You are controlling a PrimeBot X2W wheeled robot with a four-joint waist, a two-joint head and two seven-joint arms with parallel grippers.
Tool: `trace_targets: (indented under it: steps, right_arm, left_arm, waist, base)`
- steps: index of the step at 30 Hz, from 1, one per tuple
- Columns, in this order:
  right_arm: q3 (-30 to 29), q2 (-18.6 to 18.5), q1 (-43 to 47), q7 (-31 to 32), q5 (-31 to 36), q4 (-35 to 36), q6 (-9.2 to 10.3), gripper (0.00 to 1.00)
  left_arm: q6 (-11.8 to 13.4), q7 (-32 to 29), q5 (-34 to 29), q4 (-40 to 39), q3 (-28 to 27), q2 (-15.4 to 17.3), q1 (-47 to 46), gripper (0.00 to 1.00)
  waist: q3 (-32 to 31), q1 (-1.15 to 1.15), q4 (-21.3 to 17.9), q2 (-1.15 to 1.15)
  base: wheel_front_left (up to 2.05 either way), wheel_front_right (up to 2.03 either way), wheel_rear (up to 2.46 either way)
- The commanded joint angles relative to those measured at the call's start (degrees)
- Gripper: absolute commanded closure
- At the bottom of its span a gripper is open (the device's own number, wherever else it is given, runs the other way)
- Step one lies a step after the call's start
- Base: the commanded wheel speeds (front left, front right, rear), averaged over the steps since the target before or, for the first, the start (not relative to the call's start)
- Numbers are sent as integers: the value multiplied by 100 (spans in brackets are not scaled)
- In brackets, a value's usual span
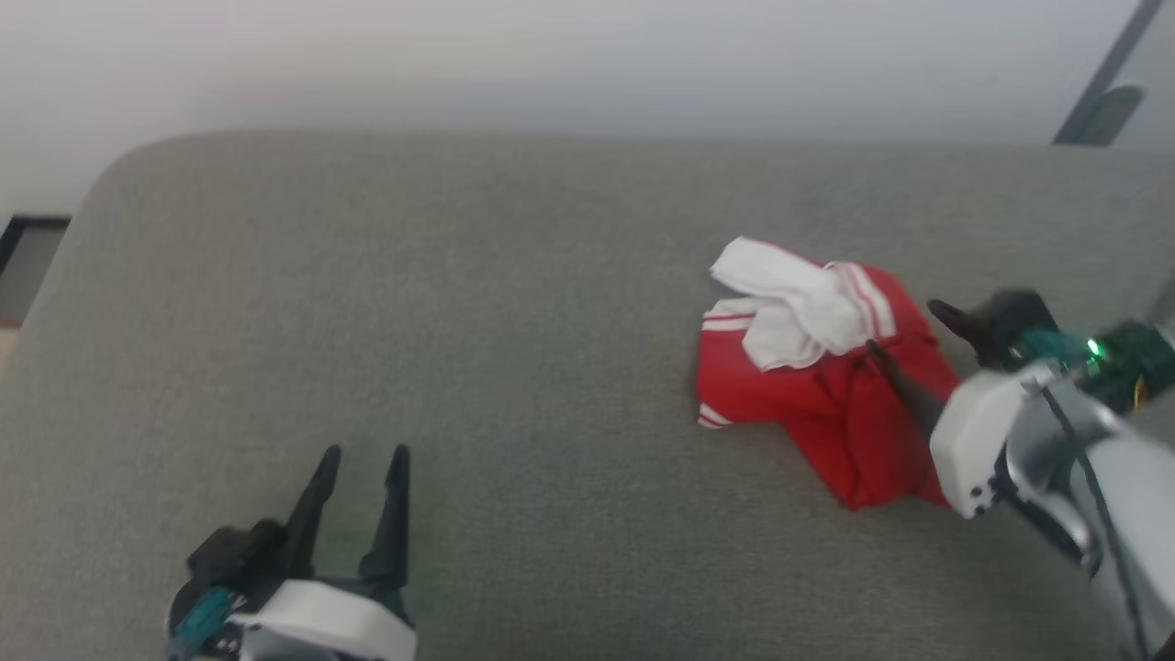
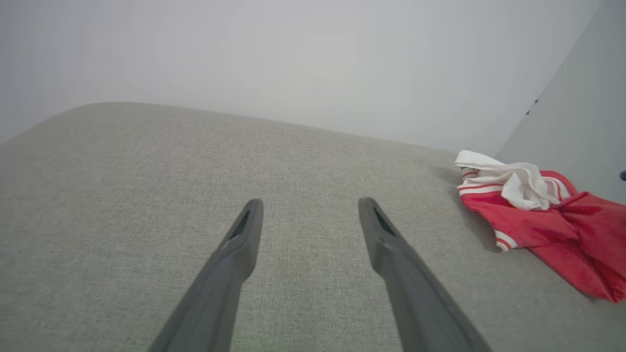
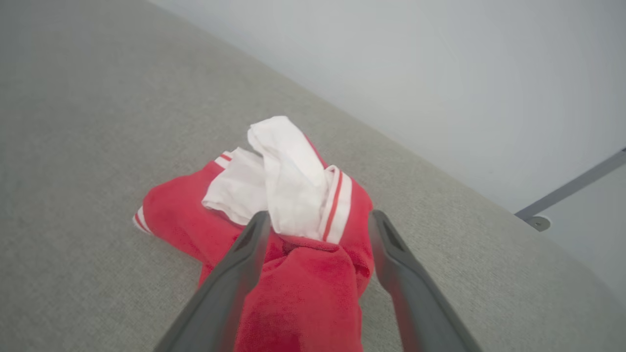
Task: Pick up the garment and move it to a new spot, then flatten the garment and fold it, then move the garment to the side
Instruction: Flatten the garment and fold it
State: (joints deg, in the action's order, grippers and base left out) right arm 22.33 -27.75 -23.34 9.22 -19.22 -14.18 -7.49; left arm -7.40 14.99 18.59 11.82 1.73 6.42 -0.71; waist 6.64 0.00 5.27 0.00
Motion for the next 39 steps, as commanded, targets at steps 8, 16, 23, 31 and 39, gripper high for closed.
trace_targets:
  steps: [8,16,23,31,39]
  right_arm:
    - [1795,-1337,-1440,2039,-1311,528,1,0]
    - [2378,-1678,-1942,2254,-1636,551,1,0]
    - [2879,-1820,-2259,2276,-1788,517,1,12]
    - [3072,-1861,-2529,2059,-1886,382,1,100]
    - [2562,-1869,-2384,1627,-2163,156,1,100]
  left_arm:
    - [-8,28,193,195,233,-155,-472,0]
    - [-8,28,255,246,260,-209,-647,0]
    - [-8,28,319,258,310,-246,-770,0]
    - [-9,28,385,281,348,-271,-876,0]
    - [-9,28,383,264,273,-237,-844,0]
  waist:
    - [671,0,459,0]
    - [901,0,563,0]
    - [1084,0,562,0]
    - [1208,0,554,0]
    - [1204,0,425,0]
  base:
    - [0,0,0]
    - [0,0,0]
    - [0,0,0]
    - [0,0,0]
    - [0,0,0]
